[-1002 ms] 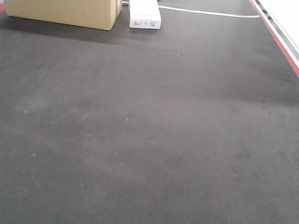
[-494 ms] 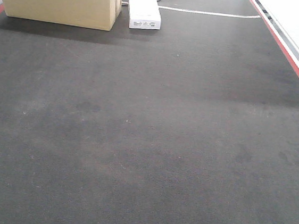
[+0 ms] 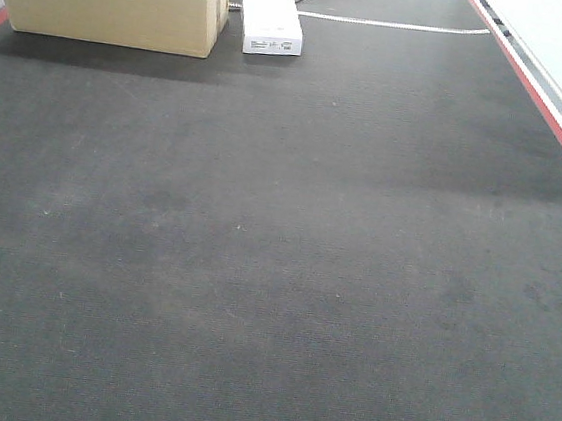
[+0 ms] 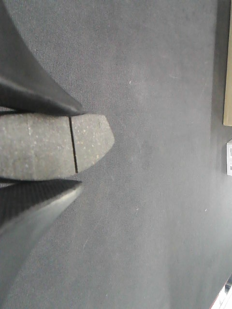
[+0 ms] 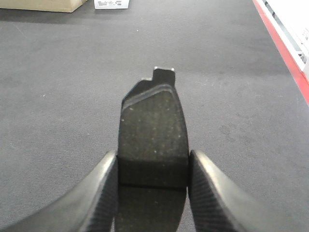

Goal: Move and align brake pads A on conveyor
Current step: 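Position the base over the black conveyor belt holding both pads, then lower the left gripper with its brake pad onto the belt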

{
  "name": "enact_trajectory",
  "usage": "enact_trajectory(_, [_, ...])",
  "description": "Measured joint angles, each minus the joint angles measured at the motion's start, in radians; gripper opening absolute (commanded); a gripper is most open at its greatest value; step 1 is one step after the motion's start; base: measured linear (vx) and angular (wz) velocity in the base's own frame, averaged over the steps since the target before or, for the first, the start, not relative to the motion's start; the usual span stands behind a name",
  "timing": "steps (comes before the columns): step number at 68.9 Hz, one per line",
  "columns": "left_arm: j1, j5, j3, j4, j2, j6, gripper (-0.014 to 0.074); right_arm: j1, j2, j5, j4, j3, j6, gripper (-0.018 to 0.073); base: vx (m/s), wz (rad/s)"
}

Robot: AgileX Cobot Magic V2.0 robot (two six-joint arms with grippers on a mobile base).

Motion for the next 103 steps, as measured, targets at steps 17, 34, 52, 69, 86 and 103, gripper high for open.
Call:
enact_trajectory(17, [0.0, 0.0, 0.0, 0.0, 0.0, 0.0, -0.0006, 0.0, 0.0, 0.0, 0.0, 0.0, 0.0, -0.0007, 0.0, 0.0])
enact_trajectory(34, [0.0, -0.01, 0.0, 0.0, 0.001, 0.0, -0.0005, 0.0, 0.0, 0.0, 0.0, 0.0, 0.0, -0.0007, 0.0, 0.0])
enact_trajectory(52, [0.0, -0.141, 0.0, 0.0, 0.096, 0.0, 0.0, 0.0, 0.0, 0.0, 0.0, 0.0, 0.0, -0.0007, 0.0, 0.0])
enact_trajectory(69, [0.0, -0.242, 0.0, 0.0, 0.26, 0.0, 0.0003, 0.0, 0.0, 0.0, 0.0, 0.0, 0.0, -0.0007, 0.0, 0.0])
enact_trajectory(86, [0.0, -0.365, 0.0, -0.003, 0.374, 0.0, 0.0004, 0.0, 0.0, 0.0, 0.0, 0.0, 0.0, -0.0007, 0.0, 0.0])
enact_trajectory(103, [0.0, -0.475, 0.0, -0.003, 0.497, 0.0, 0.0004, 0.0, 0.0, 0.0, 0.0, 0.0, 0.0, -0.0007, 0.0, 0.0])
